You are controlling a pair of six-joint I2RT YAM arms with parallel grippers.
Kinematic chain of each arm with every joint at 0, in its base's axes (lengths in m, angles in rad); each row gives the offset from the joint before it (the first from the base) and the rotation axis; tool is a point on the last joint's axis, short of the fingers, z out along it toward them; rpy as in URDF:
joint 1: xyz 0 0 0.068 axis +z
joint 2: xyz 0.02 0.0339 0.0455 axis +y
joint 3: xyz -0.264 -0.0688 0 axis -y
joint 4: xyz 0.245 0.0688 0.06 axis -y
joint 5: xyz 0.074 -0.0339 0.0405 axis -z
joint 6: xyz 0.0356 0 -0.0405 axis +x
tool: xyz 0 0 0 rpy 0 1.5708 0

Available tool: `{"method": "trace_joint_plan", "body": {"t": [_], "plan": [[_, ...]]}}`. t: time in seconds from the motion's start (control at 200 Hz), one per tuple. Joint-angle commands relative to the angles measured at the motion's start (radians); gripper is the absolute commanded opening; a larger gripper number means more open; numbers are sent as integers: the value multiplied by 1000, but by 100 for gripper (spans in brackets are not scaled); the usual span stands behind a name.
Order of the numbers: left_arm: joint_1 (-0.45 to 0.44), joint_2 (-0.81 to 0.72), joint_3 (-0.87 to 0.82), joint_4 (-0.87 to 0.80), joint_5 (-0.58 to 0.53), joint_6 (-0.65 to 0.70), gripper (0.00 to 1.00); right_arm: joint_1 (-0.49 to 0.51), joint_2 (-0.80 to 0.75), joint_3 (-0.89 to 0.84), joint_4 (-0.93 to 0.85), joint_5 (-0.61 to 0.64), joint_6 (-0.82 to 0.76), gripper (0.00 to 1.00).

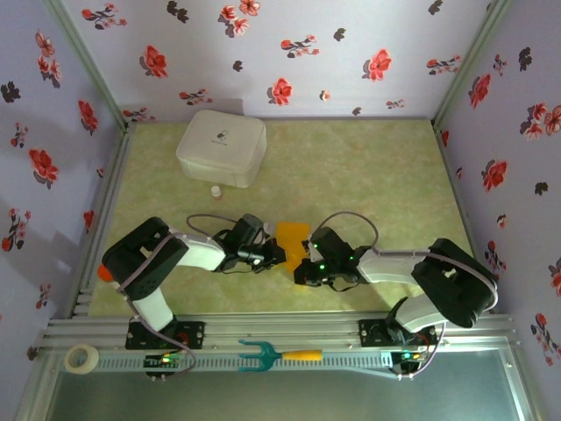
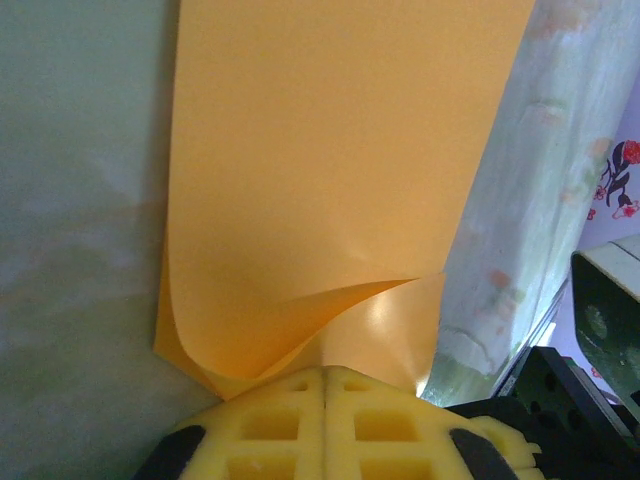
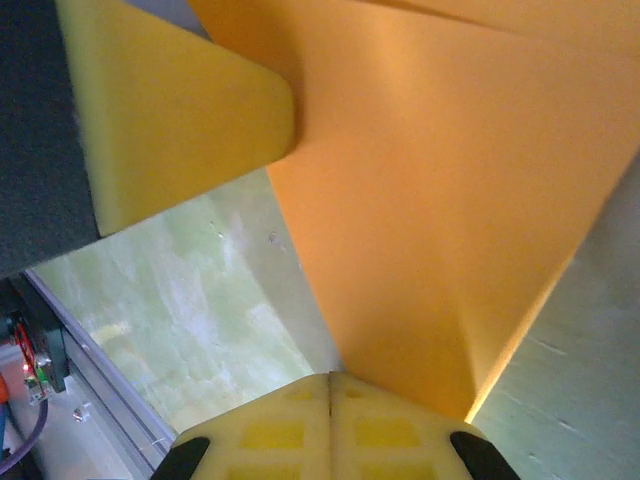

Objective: Fold a paper plane with a square sheet of paper (pick it up from the middle)
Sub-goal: Perform the third fold on the triangle at the bottom-center of the table.

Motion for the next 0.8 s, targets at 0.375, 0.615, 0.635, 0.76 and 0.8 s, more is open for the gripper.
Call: {"method": "trace_joint_plan", "body": {"t": [0.375,0.615,0.635,0.76,0.8], "plan": [[1,38,0,-65,-26,3,0,-13,-224,-80,-168,24,64,6],[0,30,5,-69,-29,6,0,-29,-302,39,-202,65,62,7],[-1,30,3,-67,-28,6,0,-34,-281,47,-194,63,60,7],[-2,32,3,-64,-26,6,0,-38,-115,113,-136,19,52,6],[-1,33,4,-66,-26,7,0,-38,-68,126,-114,3,55,6]]}}
